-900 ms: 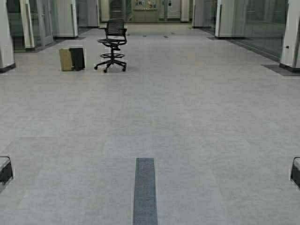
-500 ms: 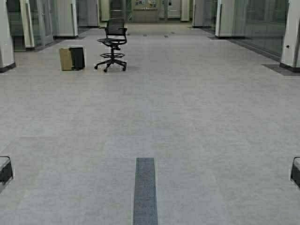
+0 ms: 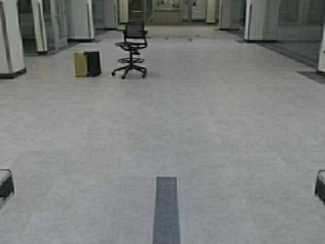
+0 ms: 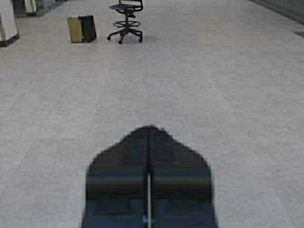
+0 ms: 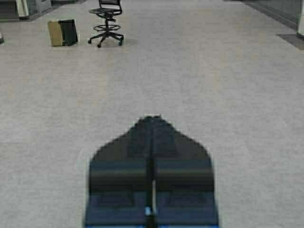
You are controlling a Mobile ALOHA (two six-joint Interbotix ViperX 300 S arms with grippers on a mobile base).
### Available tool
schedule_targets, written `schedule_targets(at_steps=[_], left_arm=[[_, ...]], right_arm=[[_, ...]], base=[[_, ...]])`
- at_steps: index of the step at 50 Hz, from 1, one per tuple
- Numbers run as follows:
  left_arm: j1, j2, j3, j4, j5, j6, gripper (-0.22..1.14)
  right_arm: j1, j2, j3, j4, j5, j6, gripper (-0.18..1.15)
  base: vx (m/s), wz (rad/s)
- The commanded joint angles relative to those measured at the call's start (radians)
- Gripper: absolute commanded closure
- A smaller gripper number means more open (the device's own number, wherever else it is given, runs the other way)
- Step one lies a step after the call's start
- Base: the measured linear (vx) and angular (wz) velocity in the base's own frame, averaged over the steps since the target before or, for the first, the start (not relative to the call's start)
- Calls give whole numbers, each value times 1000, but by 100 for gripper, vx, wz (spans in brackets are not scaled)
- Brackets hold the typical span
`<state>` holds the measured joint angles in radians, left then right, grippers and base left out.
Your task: Navigate to elevator, push the call button, then enter the elevator
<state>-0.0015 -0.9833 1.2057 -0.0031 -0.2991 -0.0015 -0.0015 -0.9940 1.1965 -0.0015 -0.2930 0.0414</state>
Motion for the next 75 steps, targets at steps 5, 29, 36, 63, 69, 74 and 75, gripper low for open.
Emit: schedule_targets(at_steps=[5,29,36,63,69,74,75], left_arm=[[0,12,2,0,-38,9,89],[37,12,8,-2,-57,-8,89],[37,29,9,-2,-57,-18,89],[37,37,8,0,-81,-20,89],[37,28,8,2,-84,-20,89],[37,25,14,2,-84,-23,89],[37,25,17,2,-84,-23,89]], right_arm=[[0,-11,-11,0,-12,15,92],[-2,-6,-11,0,-21,12,92],[-2,9,-6,0,-21,12,92],[-2,5,-3,-2,-21,17,92],[0,5,-5,0,-21,17,92],[0,3,-2,-2,-21,15,92],[0,3,0,0,-21,14,92]], base=[[33,10],[35,6],[44,0],[48,14],[51,4],[54,-1],[56,-7]])
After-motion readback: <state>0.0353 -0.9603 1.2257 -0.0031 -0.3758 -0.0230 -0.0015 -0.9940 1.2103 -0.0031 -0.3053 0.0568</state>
